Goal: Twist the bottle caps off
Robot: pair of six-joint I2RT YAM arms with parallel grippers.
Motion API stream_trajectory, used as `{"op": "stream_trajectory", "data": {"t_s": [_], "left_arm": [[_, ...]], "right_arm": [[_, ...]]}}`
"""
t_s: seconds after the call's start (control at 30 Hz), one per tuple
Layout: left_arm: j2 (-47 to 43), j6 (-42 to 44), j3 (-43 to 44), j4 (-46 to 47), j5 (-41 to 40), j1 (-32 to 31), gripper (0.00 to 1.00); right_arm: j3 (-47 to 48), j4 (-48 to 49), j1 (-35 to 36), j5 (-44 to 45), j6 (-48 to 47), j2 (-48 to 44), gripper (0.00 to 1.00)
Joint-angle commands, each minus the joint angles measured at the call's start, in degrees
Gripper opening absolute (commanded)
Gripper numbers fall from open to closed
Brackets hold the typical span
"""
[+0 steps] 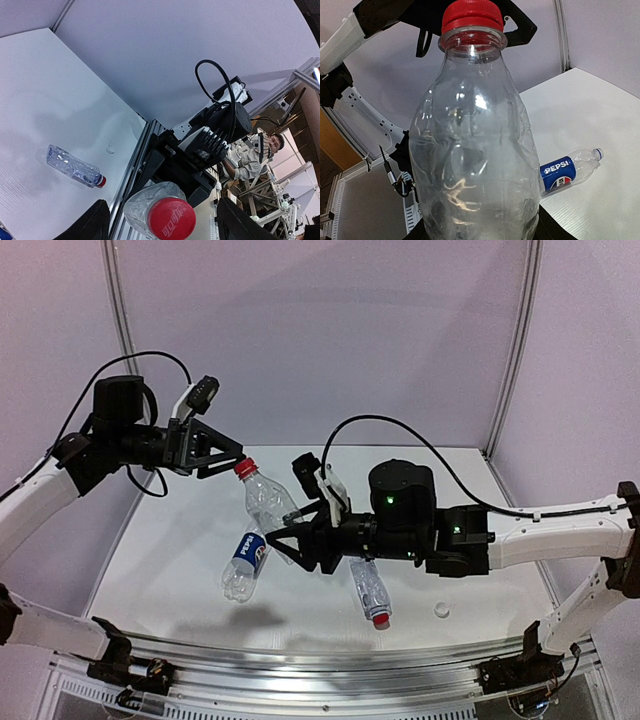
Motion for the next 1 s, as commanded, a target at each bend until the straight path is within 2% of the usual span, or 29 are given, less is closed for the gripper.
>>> {"op": "stream_trajectory", "data": {"t_s": [0.0,0.1,0.43,0.53,0.63,0.7,0.77,0.87,0.97], "left_arm": [[0.7,1.3,0.3,0.2,-1.1,-1.5,0.70],[1.0,2.2,0.5,-0.8,-1.4,-2.2,0.65],[1.4,4.8,1.0,-4.1,-1.5,-3.5,0.30],[1.5,4.9,1.2,-4.6,-1.5,-3.8,0.24],[1.7,5.1,1.8,-5.9,-2.0,-4.2,0.14],[2.1,5.5,3.5,-9.6,-4.5,-4.5,0.12],[3.2,5.0,6.2,-15.7,-12.1,-5.0,0.12],[5.1,-1.3,10.3,-24.8,-25.6,-6.7,0.12],[6.1,-6.0,11.2,-25.0,-30.0,-8.9,0.14]], "right_arm": [[1.9,1.2,0.6,-0.8,0.4,1.5,0.35],[2.1,1.1,0.6,-0.8,0.7,1.7,0.34],[2.9,0.8,0.6,-0.5,1.5,2.5,0.33],[3.2,0.7,0.6,-0.3,1.5,2.6,0.33],[3.6,0.2,0.6,0.0,1.5,2.9,0.33],[4.3,-1.1,0.6,0.6,1.2,3.2,0.32],[6.0,-5.1,1.2,8.3,-0.7,3.8,0.33],[14.4,-19.7,3.7,26.2,-5.5,8.5,0.33],[19.4,-27.0,4.8,32.2,-7.0,12.9,0.34]]}}
